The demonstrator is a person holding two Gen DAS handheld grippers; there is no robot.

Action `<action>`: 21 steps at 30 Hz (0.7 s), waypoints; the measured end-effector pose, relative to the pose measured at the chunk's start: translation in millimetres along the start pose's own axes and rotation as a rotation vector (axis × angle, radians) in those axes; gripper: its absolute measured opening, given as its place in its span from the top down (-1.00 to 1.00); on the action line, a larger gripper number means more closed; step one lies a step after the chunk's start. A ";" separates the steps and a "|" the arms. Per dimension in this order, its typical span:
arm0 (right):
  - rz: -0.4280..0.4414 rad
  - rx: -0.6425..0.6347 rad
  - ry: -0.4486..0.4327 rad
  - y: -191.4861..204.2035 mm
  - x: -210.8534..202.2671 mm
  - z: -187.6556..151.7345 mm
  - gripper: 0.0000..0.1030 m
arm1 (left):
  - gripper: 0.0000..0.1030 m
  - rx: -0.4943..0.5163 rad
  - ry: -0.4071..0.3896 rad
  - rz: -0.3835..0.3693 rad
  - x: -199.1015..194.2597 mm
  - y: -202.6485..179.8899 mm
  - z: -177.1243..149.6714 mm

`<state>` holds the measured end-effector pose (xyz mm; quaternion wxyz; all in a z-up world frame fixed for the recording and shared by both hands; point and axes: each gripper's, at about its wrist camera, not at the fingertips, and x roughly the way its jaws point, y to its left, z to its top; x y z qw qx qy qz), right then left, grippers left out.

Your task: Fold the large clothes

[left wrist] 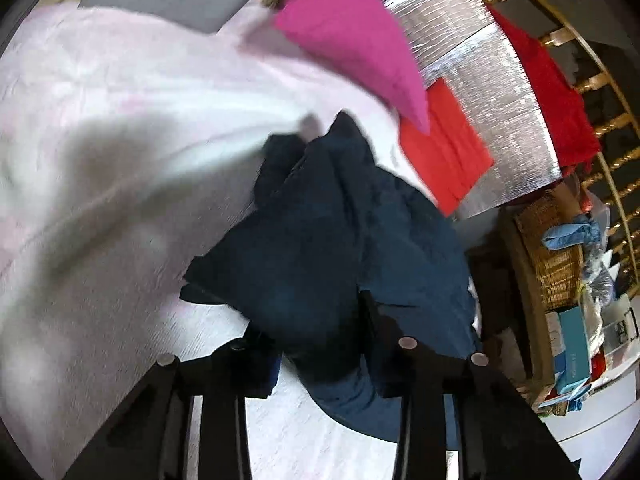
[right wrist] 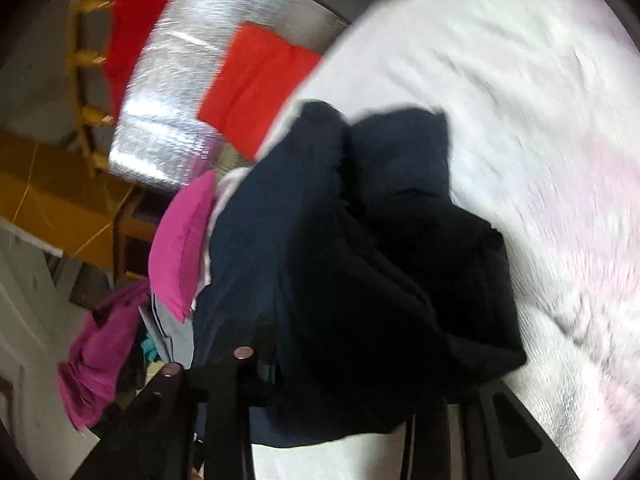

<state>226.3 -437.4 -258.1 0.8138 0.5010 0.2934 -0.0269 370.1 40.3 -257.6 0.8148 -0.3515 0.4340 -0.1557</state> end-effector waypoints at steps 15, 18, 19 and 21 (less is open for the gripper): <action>-0.054 -0.030 0.157 -30.3 -56.3 21.1 -0.24 | -0.21 0.040 -0.029 0.138 -43.9 10.8 16.1; -0.088 -0.029 0.070 -39.1 -69.8 44.1 -0.65 | -0.44 0.129 -0.163 0.209 -55.8 -1.8 24.7; -0.089 -0.024 0.070 -40.0 -65.7 51.6 -0.66 | -0.49 0.154 -0.182 0.205 -54.3 -6.3 26.6; -0.107 -0.017 0.096 -41.8 -43.2 65.9 -0.66 | -0.56 0.187 -0.139 0.179 -38.6 -11.7 30.6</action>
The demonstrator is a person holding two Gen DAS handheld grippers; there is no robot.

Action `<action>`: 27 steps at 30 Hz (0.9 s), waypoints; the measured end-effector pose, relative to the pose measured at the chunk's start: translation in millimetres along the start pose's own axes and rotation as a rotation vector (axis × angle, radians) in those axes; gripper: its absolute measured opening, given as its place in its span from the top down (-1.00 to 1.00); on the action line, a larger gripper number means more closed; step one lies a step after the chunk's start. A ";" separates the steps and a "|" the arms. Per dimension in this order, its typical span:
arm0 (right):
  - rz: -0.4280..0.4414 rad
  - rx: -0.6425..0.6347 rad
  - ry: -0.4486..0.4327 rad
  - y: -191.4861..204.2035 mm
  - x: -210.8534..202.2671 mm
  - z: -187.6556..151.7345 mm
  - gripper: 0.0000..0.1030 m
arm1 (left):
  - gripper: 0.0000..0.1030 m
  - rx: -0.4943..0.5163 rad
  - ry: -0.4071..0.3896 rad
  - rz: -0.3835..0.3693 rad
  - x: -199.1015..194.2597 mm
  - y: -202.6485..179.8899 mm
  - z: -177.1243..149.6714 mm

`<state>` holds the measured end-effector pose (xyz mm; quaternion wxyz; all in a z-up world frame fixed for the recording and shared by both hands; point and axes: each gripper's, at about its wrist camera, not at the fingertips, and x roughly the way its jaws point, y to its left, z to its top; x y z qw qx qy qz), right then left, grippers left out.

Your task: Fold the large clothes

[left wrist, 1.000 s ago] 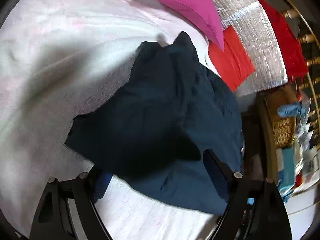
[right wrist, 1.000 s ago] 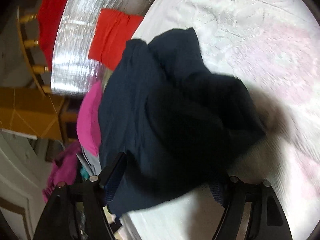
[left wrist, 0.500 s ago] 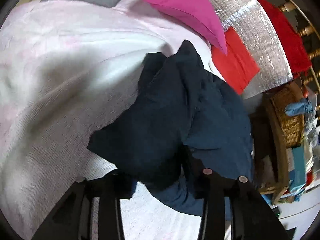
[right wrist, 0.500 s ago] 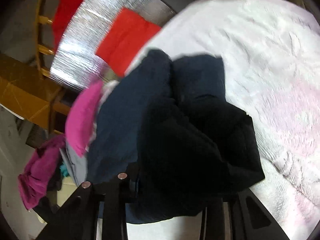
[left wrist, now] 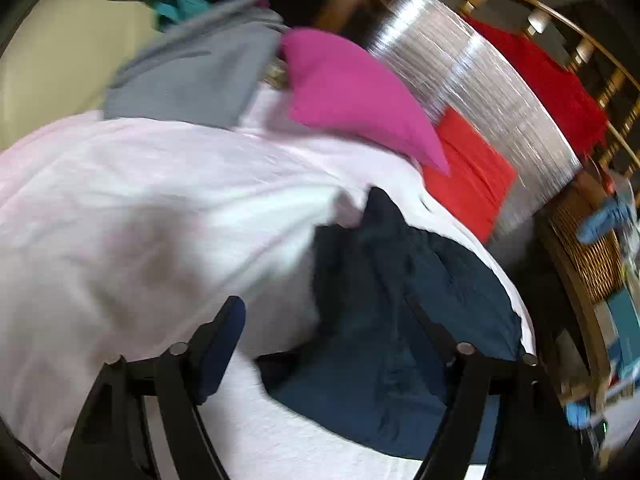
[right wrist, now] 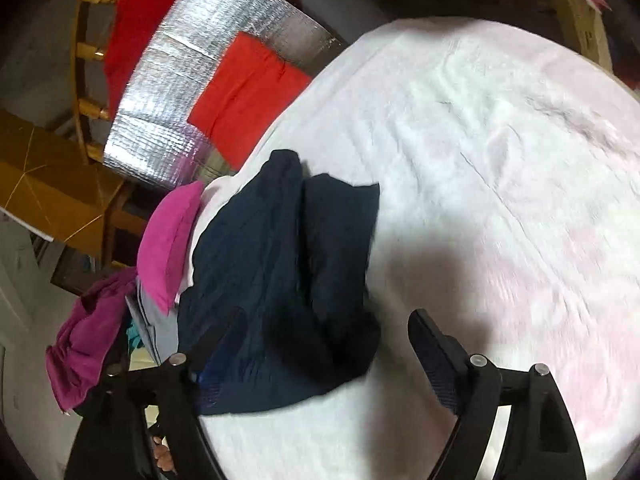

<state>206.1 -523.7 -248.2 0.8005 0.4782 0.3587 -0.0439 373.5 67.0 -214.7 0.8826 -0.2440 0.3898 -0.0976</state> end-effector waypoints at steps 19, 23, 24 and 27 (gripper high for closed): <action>-0.087 -0.186 0.084 57.4 101.0 16.3 0.30 | 0.11 -0.098 0.269 -0.182 75.5 -2.5 -15.3; -0.032 -0.196 0.021 68.9 74.6 11.1 0.40 | 0.42 -0.105 0.260 -0.224 54.3 -3.3 -11.5; -0.006 -0.186 0.001 67.9 64.5 8.5 0.41 | 0.44 -0.102 0.260 -0.245 45.6 -4.5 -12.0; 0.000 -0.173 -0.011 59.2 56.3 0.4 0.41 | 0.44 -0.066 0.268 -0.239 36.5 -7.0 -15.6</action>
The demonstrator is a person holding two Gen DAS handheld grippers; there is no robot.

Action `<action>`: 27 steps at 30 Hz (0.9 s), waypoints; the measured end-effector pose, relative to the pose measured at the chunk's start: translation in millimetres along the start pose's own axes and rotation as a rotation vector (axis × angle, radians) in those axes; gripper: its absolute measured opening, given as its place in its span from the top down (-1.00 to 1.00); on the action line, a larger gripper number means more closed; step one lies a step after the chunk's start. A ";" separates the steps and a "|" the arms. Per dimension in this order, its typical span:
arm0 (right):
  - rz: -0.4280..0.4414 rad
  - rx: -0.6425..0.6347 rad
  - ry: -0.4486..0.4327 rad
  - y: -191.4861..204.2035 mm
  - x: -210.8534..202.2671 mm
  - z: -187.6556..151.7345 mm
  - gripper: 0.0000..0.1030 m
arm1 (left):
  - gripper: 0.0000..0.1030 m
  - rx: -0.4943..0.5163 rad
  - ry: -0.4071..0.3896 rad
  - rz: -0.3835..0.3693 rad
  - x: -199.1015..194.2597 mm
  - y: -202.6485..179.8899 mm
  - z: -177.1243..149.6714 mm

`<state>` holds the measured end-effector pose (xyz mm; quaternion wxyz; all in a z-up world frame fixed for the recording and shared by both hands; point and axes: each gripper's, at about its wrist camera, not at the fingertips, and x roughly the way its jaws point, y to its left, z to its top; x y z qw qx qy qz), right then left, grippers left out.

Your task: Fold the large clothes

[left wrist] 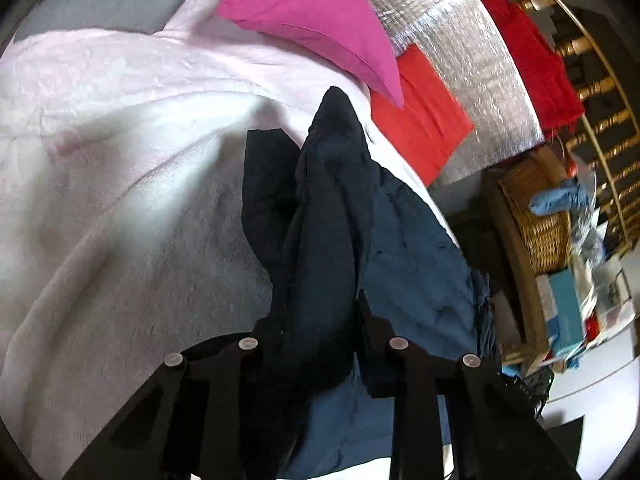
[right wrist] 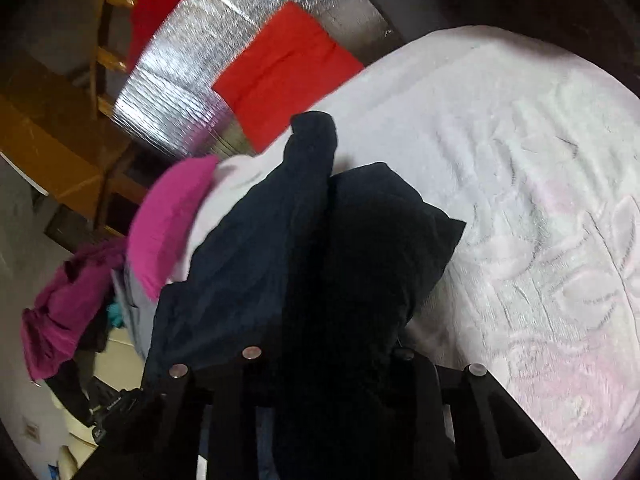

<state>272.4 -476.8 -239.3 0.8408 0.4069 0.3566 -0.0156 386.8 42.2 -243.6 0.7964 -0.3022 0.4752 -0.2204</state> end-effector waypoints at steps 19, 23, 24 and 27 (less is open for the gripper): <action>-0.144 -0.127 -0.128 23.6 -79.3 -29.2 -0.02 | -0.40 0.427 -0.313 0.477 -48.8 -64.8 -44.8; -0.152 -0.178 -0.057 31.3 -56.6 -50.3 0.20 | -0.40 0.505 -0.295 0.515 -27.3 -82.2 -55.0; -0.173 -0.175 -0.037 28.1 -44.7 -52.2 0.20 | -0.40 0.523 -0.296 0.531 -21.6 -87.7 -54.0; -0.210 -0.158 0.022 11.2 -16.8 -51.6 0.27 | -0.40 0.575 -0.302 0.573 -15.9 -96.3 -55.9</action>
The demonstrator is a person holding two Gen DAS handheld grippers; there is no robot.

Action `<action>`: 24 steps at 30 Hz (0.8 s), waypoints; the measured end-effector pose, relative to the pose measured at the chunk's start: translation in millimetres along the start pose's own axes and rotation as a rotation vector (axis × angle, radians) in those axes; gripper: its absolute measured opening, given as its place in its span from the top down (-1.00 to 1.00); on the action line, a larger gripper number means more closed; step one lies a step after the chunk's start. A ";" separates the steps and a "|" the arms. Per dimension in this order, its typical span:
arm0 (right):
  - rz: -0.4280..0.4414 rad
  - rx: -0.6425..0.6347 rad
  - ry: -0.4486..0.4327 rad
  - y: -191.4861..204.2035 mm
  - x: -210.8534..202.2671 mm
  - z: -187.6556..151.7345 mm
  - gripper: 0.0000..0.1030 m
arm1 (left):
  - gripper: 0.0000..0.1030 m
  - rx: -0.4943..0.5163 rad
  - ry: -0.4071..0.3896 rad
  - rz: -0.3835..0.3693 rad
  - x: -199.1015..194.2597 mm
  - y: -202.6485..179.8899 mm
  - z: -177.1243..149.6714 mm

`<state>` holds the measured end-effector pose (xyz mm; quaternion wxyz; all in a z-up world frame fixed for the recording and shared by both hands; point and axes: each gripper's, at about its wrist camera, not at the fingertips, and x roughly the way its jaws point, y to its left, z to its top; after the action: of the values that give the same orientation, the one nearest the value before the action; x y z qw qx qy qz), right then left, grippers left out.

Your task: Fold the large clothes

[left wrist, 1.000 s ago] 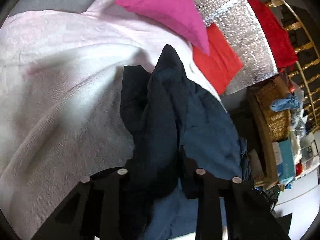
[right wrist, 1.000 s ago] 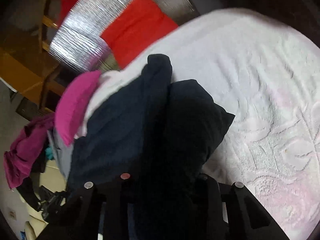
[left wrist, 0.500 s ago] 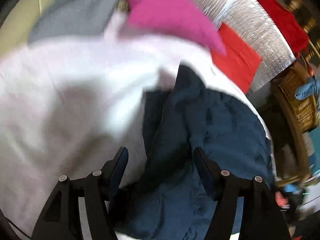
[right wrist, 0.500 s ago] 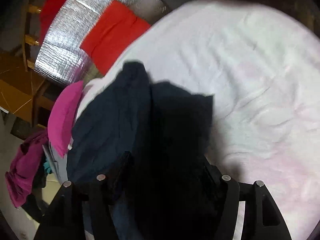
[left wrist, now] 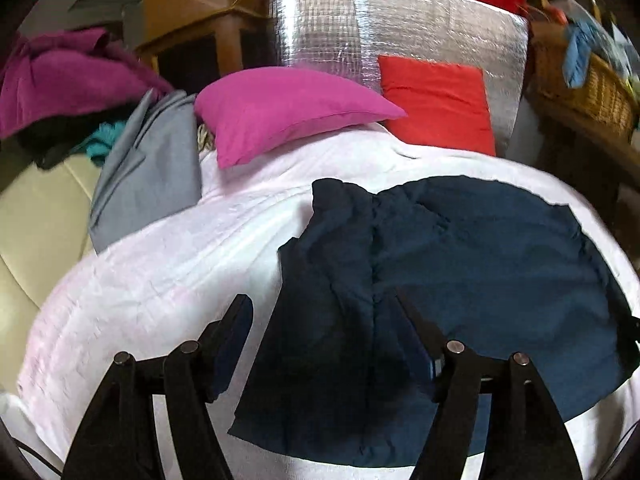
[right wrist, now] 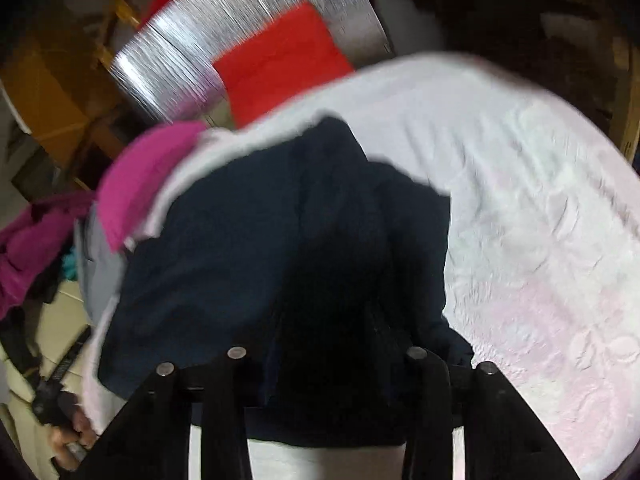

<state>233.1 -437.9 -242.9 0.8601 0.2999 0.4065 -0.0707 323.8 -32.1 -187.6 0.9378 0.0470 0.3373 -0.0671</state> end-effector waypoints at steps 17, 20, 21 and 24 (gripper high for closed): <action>-0.075 -0.034 -0.020 69.8 43.6 122.6 0.25 | -0.40 0.036 0.005 0.076 25.0 -8.9 10.0; -0.153 0.017 0.028 60.7 87.3 134.6 0.24 | -0.40 0.050 0.012 0.089 30.1 -9.8 10.4; -0.164 0.033 0.058 55.2 101.4 134.1 0.23 | -0.40 0.056 0.015 0.090 31.3 -10.1 10.5; -0.179 0.033 0.060 46.0 124.7 134.8 0.23 | -0.40 0.063 0.029 0.090 35.2 -8.1 10.0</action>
<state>420.7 -462.6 -248.4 0.8327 0.2787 0.4559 -0.1450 355.6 -44.7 -202.8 0.9330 0.0926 0.3461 -0.0346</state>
